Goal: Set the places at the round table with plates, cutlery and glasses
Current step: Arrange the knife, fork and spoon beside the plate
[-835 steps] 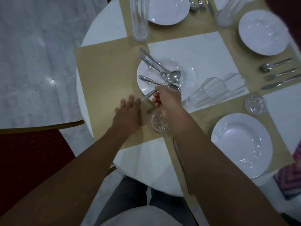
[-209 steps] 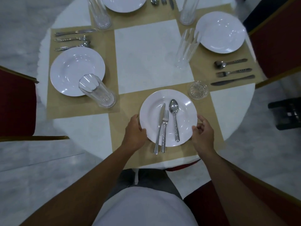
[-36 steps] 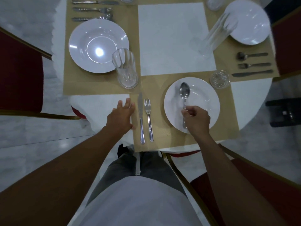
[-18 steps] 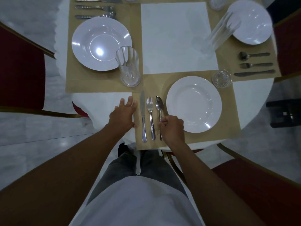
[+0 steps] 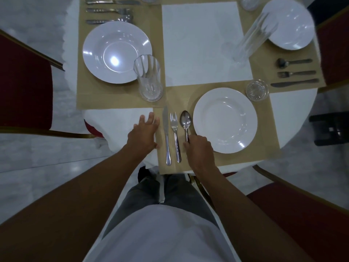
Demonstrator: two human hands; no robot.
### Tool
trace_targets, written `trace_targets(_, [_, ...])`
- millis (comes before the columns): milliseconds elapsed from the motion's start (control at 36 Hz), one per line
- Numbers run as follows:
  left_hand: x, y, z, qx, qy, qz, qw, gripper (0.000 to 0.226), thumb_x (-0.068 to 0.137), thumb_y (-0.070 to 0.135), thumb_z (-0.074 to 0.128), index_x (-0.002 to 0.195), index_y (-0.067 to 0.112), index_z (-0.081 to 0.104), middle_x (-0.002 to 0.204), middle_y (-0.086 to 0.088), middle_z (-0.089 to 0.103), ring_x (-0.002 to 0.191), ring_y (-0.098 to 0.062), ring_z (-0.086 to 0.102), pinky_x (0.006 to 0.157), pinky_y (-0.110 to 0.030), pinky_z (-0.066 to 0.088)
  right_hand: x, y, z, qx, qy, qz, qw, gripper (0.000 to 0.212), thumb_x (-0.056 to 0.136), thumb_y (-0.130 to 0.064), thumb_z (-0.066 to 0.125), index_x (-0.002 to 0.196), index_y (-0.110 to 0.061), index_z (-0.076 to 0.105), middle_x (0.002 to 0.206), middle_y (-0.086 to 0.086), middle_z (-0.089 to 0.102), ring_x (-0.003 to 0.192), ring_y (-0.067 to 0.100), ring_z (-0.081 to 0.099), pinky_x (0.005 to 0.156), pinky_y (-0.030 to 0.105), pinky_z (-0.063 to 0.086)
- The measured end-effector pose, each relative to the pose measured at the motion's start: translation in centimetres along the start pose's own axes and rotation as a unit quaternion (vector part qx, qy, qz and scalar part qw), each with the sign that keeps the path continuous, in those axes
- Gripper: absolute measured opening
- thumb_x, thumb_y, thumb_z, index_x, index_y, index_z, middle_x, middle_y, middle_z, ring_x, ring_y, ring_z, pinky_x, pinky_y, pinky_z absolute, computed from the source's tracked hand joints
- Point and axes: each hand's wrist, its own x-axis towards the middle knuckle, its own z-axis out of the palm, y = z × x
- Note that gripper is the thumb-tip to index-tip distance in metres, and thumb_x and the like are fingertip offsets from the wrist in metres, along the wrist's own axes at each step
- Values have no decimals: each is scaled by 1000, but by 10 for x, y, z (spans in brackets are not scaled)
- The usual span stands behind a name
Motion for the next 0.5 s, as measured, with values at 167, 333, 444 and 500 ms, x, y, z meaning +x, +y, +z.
trace_targets(167, [1, 2, -3, 9, -12, -2, 1000, 104, 77, 39, 80, 155, 21, 13, 165, -3, -3, 151, -34, 0, 116, -53, 29, -1, -1, -7, -10, -3, -9, 1000, 17, 104, -19, 58, 110, -8, 70, 100, 5, 73, 86, 15, 71, 82, 25, 58])
trace_targets(333, [-1, 4, -9, -2, -15, 6, 1000, 89, 84, 23, 76, 154, 16, 21, 164, -7, 5, 150, -35, 8, 112, -50, 35, 2, 6, -20, 77, -18, -79, 994, 18, 103, -19, 56, 96, -9, 70, 83, 1, 68, 70, 11, 62, 69, 26, 52])
trace_targets(444, [-5, 30, -19, -40, 141, 77, 986, 37, 85, 2, 60, 122, 7, 58, 128, -15, 54, 118, -35, 50, 92, -41, 47, 8, 16, -33, 151, 19, -135, 979, 13, 97, -14, 62, 98, -11, 75, 79, 0, 71, 66, 10, 62, 70, 34, 57])
trace_targets(500, [-1, 53, -28, -72, 181, 107, 975, 36, 85, 0, 58, 121, 5, 62, 127, -16, 57, 120, -34, 51, 97, -41, 46, 12, 20, -40, 188, 56, -124, 973, 15, 96, -15, 64, 102, -15, 77, 83, -4, 74, 69, 8, 64, 72, 28, 57])
